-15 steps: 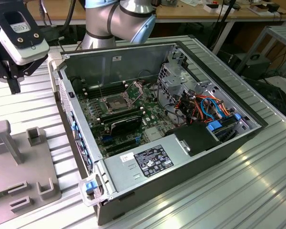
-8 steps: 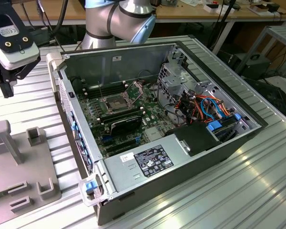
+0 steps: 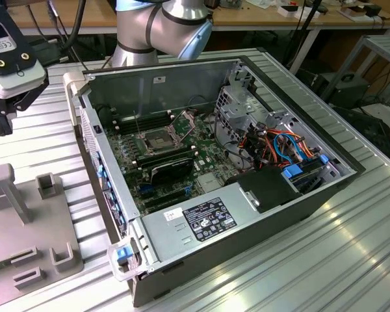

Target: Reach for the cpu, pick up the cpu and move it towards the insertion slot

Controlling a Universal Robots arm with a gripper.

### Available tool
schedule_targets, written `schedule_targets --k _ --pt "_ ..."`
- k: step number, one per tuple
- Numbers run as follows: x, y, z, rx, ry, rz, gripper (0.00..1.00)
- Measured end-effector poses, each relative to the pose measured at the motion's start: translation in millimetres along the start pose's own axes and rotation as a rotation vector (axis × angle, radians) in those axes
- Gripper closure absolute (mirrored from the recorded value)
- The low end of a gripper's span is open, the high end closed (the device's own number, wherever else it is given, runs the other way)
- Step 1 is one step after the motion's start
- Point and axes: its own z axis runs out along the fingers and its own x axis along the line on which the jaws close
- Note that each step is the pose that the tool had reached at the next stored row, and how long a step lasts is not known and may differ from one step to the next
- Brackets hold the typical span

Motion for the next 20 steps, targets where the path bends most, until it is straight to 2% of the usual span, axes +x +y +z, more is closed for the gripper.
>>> schedule_targets --k 6,13,20 --pt "7.4 -2.1 1.2 0.0000 -0.0014 0.000 0.89" --pt "26.1 -3.6 3.0 -0.0001 -0.0027 0.000 0.89" --pt "37.2 -5.0 4.7 -0.0002 -0.0027 0.000 0.89"
